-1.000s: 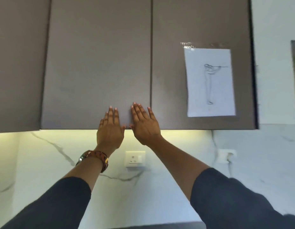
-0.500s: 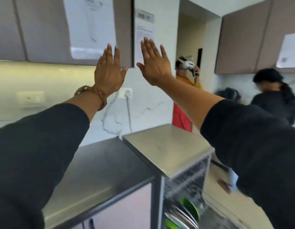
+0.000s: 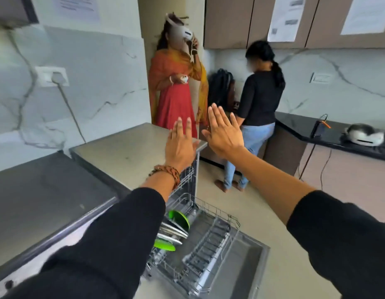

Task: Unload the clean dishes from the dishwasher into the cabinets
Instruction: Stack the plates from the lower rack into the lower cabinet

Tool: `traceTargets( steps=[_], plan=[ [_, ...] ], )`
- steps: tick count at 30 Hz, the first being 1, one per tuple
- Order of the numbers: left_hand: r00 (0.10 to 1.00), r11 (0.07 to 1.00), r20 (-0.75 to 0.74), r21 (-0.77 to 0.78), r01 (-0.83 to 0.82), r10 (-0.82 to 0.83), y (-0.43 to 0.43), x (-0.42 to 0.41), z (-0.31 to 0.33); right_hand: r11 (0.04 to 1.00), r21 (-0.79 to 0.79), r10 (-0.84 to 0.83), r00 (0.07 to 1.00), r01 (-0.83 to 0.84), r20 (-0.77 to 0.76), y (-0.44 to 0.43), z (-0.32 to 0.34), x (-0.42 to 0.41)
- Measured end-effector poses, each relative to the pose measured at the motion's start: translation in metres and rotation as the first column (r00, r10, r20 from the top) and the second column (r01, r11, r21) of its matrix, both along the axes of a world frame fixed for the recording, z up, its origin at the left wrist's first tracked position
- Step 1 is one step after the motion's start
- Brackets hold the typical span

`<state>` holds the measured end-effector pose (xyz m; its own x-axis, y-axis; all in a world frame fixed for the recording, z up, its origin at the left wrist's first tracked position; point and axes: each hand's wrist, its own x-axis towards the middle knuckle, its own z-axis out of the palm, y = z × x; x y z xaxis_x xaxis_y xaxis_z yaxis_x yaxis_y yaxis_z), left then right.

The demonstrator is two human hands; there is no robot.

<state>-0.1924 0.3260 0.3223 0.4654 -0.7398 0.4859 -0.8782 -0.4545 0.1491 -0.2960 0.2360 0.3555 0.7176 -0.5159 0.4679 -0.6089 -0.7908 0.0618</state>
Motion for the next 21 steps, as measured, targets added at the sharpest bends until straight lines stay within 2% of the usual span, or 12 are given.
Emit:
traceTargets(
  steps=[8,12,16,21],
  plan=[
    [0.982,0.970,-0.182,0.242,-0.003,0.049,-0.051,0.001,-0.151,0.985,0.167,-0.024,0.994,0.042,-0.109,-0.069,-0.139,-0.015],
    [0.955,0.944,-0.278,0.329,-0.004,0.100,-0.063,0.002,-0.217,0.957,0.280,-0.007,0.975,0.071,-0.223,-0.090,-0.212,-0.012],
    [0.909,0.918,-0.377,0.396,-0.014,0.177,-0.068,-0.001,-0.282,0.919,0.390,0.076,0.949,0.052,-0.306,-0.101,-0.284,0.001],
    [0.847,0.883,-0.429,0.460,-0.095,0.315,-0.074,0.010,-0.360,0.892,0.451,0.228,0.887,-0.025,-0.401,-0.106,-0.370,0.030]
  ],
)
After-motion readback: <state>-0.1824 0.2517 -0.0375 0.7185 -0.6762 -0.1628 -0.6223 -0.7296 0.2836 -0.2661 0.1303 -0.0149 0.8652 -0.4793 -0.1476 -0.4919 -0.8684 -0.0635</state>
